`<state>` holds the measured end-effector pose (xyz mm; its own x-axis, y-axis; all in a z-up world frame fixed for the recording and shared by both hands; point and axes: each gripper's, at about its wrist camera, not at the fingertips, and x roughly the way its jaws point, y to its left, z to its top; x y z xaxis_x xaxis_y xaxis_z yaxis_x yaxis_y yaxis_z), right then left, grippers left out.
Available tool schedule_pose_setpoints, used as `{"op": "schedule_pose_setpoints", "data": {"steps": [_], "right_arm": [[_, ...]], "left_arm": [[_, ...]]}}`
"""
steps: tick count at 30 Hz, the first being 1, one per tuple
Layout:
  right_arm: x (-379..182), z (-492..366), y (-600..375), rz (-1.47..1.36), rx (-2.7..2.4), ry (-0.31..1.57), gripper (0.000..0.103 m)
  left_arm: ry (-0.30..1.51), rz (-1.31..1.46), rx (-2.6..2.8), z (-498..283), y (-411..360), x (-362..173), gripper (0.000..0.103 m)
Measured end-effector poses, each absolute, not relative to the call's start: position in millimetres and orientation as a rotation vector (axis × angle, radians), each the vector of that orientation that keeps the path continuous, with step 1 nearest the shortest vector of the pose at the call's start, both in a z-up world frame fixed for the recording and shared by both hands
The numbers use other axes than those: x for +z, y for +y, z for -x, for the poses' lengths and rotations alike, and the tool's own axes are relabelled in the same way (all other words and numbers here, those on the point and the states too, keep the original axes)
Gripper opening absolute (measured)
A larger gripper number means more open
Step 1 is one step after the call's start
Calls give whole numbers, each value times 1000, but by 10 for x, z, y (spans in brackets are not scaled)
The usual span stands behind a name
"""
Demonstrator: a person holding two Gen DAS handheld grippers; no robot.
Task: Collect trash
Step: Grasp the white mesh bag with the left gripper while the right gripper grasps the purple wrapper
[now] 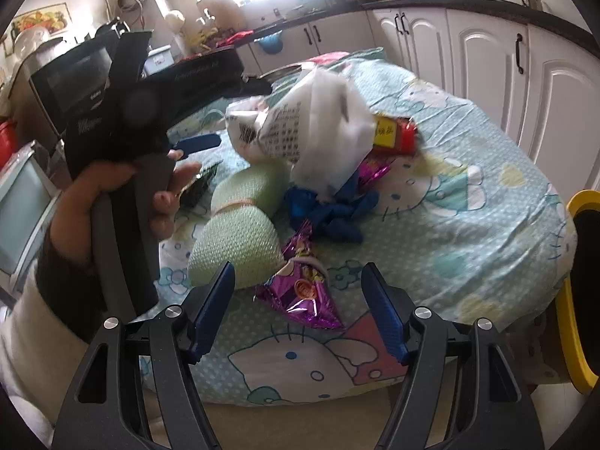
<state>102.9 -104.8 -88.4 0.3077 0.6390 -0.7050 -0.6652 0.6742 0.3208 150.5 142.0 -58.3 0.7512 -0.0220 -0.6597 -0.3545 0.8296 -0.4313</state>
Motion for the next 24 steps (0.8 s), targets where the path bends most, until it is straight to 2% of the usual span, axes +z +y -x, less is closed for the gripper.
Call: {"op": "schedule_pose_setpoints", "data": {"steps": [3, 9, 16, 18, 20, 24], "right_arm": [[-944, -1034, -1021, 42, 868, 938, 67], [-990, -986, -1001, 47, 884, 957, 47], [-950, -973, -1040, 68, 894, 953, 41], [-930, -959, -1048, 78, 899, 944, 40], [-918, -930, -1052, 92, 895, 931, 39], [-913, -923, -1072, 101, 887, 916, 39]], "left_arm": [[725, 636, 185, -1536, 1505, -665, 92], [730, 683, 165, -1530, 1562, -731, 90], [736, 680, 140, -1501, 1519, -715, 49], [734, 675, 127, -1484, 1509, -692, 47], [729, 671, 120, -1462, 1502, -668, 38], [707, 659, 123, -1388, 1512, -597, 32]]}}
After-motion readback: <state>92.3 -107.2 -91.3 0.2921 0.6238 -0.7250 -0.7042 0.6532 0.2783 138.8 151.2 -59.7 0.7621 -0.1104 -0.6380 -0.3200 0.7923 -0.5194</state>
